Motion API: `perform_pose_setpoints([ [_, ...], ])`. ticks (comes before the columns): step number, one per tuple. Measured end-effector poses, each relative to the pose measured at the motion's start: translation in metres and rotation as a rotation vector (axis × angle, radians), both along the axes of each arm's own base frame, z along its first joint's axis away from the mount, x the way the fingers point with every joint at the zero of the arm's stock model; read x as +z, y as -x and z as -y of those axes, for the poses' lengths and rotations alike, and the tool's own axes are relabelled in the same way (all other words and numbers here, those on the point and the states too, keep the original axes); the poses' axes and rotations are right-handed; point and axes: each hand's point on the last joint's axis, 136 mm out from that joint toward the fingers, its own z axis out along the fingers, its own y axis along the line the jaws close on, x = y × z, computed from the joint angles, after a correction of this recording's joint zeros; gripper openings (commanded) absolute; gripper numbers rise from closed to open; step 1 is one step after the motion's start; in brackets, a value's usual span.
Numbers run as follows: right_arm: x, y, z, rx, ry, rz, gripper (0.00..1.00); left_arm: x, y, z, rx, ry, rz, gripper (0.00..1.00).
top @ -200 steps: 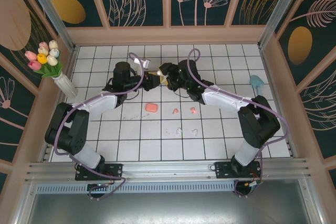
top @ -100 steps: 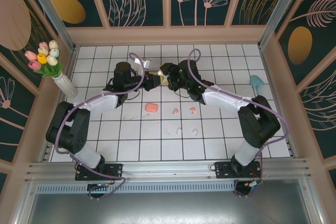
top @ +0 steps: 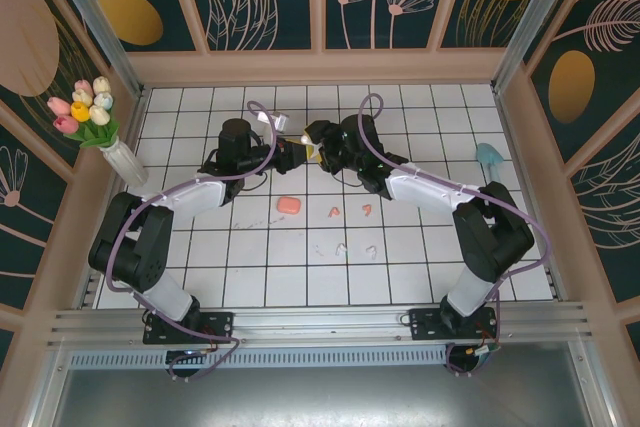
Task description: Insert the wireless bluetooth earbuds into the charging case
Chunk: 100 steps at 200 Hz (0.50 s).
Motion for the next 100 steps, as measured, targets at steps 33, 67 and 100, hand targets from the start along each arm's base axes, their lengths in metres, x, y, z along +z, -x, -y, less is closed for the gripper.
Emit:
perform_pose_setpoints([
  [33, 0.000, 0.000, 0.000, -0.001, -0.001, 0.000, 0.51, 0.001, 0.000, 0.000, 0.000, 0.001, 0.003, 0.09],
  [67, 0.002, -0.001, 0.000, -0.001, -0.009, 0.003, 0.78, 0.002, 0.000, 0.001, -0.004, 0.013, -0.002, 0.04],
  [100, 0.012, -0.001, 0.008, 0.000, -0.020, 0.035, 0.90, 0.007, 0.013, 0.015, -0.062, 0.037, -0.006, 0.00],
])
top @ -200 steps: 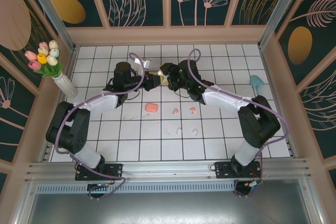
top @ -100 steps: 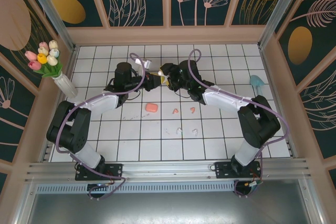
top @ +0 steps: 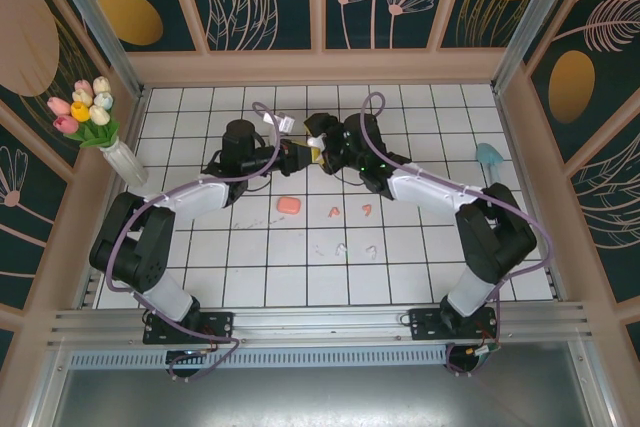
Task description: Insert the wireless bluetooth earbuds into the charging case
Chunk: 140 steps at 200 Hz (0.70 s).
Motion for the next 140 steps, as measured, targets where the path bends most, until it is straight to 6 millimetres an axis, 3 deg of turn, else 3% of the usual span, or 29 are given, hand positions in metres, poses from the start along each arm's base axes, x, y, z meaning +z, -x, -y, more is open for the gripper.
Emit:
perform_pose_setpoints([
  [41, 0.029, 0.000, 0.065, -0.093, 0.058, 0.098, 0.90, 0.001, 0.003, 0.002, -0.014, 0.005, -0.001, 0.00],
  [75, 0.056, 0.009, 0.119, -0.094, 0.200, 0.322, 0.89, 0.000, 0.006, 0.003, -0.037, -0.003, -0.014, 0.00],
  [91, 0.055, 0.018, 0.121, -0.019, 0.295, 0.430, 0.89, 0.004, 0.006, 0.005, -0.053, -0.001, -0.010, 0.00],
  [140, 0.027, 0.048, 0.102, 0.241, 0.425, 0.600, 0.87, 0.009, 0.009, 0.009, -0.089, 0.003, -0.019, 0.00],
])
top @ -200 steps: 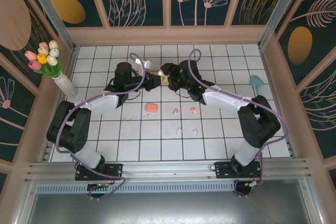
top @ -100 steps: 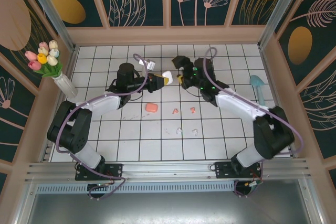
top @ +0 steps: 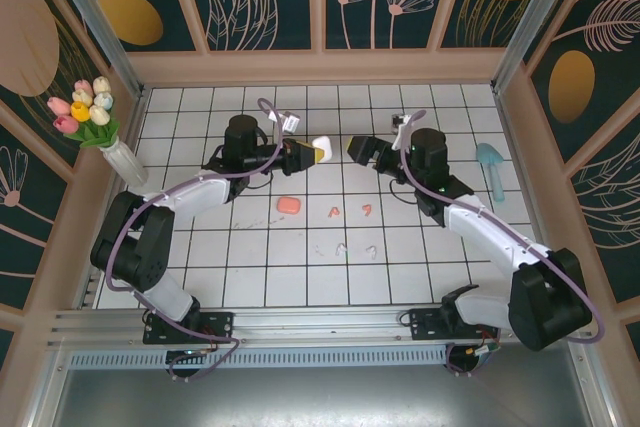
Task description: Insert the wireless bluetooth earbuds into the charging case
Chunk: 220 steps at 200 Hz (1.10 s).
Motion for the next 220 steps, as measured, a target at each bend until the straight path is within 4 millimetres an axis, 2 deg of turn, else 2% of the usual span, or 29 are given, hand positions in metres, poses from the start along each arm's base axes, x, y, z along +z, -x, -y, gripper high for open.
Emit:
perform_pose_setpoints([
  [23, -0.001, 0.006, -0.015, 0.078, 0.015, 0.039, 0.86, 0.006, 0.000, 0.002, -0.012, 0.006, 0.010, 0.00],
  [59, -0.022, 0.012, -0.040, 0.170, 0.045, 0.017, 0.84, 0.007, 0.000, 0.002, -0.018, 0.006, 0.007, 0.00],
  [84, -0.028, 0.008, -0.046, 0.186, 0.054, 0.007, 0.82, 0.005, 0.001, 0.002, -0.020, 0.001, 0.002, 0.00],
  [126, -0.025, 0.000, -0.050, 0.186, 0.053, 0.022, 0.78, 0.004, 0.003, 0.002, -0.031, 0.000, 0.001, 0.00],
  [150, -0.028, -0.006, -0.046, 0.170, 0.055, 0.018, 0.76, 0.004, 0.004, 0.003, -0.039, 0.001, -0.003, 0.00],
  [181, -0.030, -0.021, -0.029, 0.117, 0.045, 0.022, 0.73, 0.004, 0.005, 0.002, -0.041, 0.001, -0.006, 0.00],
  [220, -0.052, -0.027, -0.003, 0.043, 0.031, -0.042, 0.71, 0.006, 0.006, 0.002, -0.044, 0.003, -0.005, 0.00],
])
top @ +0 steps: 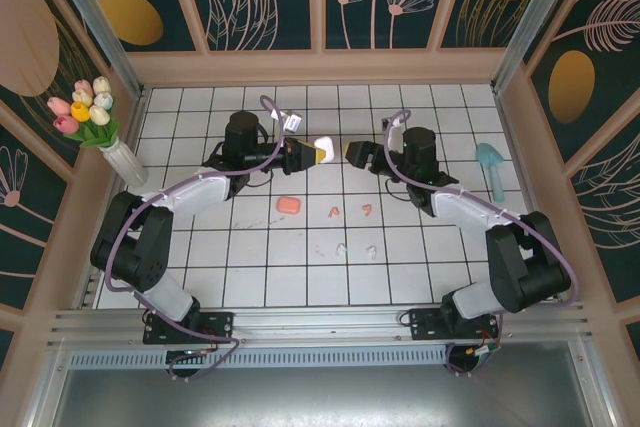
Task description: Insert the wireless bluetooth earbuds into the charging case
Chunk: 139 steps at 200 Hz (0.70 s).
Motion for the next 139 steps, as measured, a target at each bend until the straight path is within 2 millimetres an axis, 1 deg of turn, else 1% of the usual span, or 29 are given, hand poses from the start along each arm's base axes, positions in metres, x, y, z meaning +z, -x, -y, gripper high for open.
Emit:
perform_pose_setpoints([
  [19, -0.003, 0.008, 0.002, -0.004, -0.021, -0.026, 0.71, 0.001, 0.000, 0.000, 0.000, 0.001, 0.003, 0.00],
  [32, 0.002, 0.017, 0.003, -0.002, -0.044, -0.026, 0.72, 0.002, 0.000, 0.000, 0.000, 0.002, 0.004, 0.00],
  [47, 0.019, 0.026, -0.001, 0.013, -0.075, 0.004, 0.73, 0.002, 0.001, 0.000, -0.001, 0.003, 0.004, 0.00],
  [64, 0.038, 0.033, -0.008, 0.038, -0.100, 0.051, 0.74, 0.002, 0.001, 0.000, -0.003, 0.003, 0.004, 0.00],
  [80, 0.049, 0.033, -0.015, 0.060, -0.112, 0.073, 0.74, 0.002, 0.001, 0.000, -0.003, 0.004, 0.004, 0.00],
  [98, 0.055, 0.030, -0.026, 0.088, -0.118, 0.078, 0.74, 0.003, 0.001, 0.000, -0.003, 0.004, 0.005, 0.00],
  [139, 0.052, 0.022, -0.048, 0.125, -0.110, 0.064, 0.72, 0.004, 0.000, 0.000, -0.004, 0.006, 0.007, 0.00],
])
